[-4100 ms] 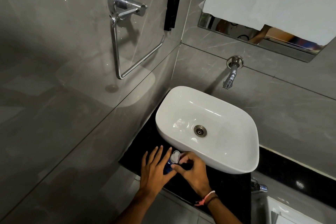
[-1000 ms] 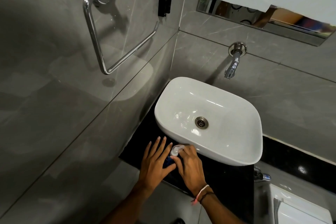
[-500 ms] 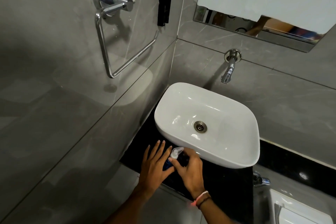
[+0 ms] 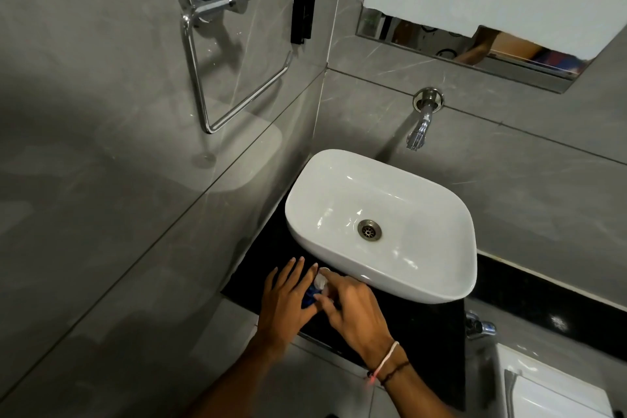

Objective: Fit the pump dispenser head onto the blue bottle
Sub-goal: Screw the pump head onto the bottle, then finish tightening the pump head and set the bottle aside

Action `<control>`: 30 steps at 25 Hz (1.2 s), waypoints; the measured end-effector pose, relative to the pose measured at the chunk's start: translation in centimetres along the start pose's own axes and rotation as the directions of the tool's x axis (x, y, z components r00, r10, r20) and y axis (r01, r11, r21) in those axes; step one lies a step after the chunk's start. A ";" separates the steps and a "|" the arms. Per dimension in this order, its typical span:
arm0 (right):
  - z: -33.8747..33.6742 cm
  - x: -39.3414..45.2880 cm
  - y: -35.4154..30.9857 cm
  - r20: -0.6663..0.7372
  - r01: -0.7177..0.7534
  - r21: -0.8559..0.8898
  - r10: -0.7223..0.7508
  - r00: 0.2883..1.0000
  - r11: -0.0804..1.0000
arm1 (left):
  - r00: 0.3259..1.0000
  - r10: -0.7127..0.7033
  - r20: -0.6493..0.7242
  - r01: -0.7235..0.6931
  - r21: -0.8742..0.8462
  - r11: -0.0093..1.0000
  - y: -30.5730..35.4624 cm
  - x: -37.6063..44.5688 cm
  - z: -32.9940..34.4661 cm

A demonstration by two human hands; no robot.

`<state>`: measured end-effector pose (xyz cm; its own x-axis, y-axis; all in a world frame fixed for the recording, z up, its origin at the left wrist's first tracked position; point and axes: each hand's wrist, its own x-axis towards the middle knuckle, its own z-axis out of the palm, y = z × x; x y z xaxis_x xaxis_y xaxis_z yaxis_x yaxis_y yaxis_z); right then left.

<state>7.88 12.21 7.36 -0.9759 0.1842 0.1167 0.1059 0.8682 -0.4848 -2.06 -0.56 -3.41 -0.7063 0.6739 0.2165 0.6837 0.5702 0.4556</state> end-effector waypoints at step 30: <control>0.6 -2.5 8.2 -0.106 -0.305 -0.489 0.291 0.951 0.818 | 0.975 -0.103 -0.199 0.119 0.073 0.990 -5.2 0.1 -5.7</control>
<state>11.08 18.60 2.60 -0.8768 0.4769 0.0619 0.4774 0.8787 -0.0085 -6.73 -6.15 -0.86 -0.7951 0.5047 0.3364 0.6062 0.6789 0.4143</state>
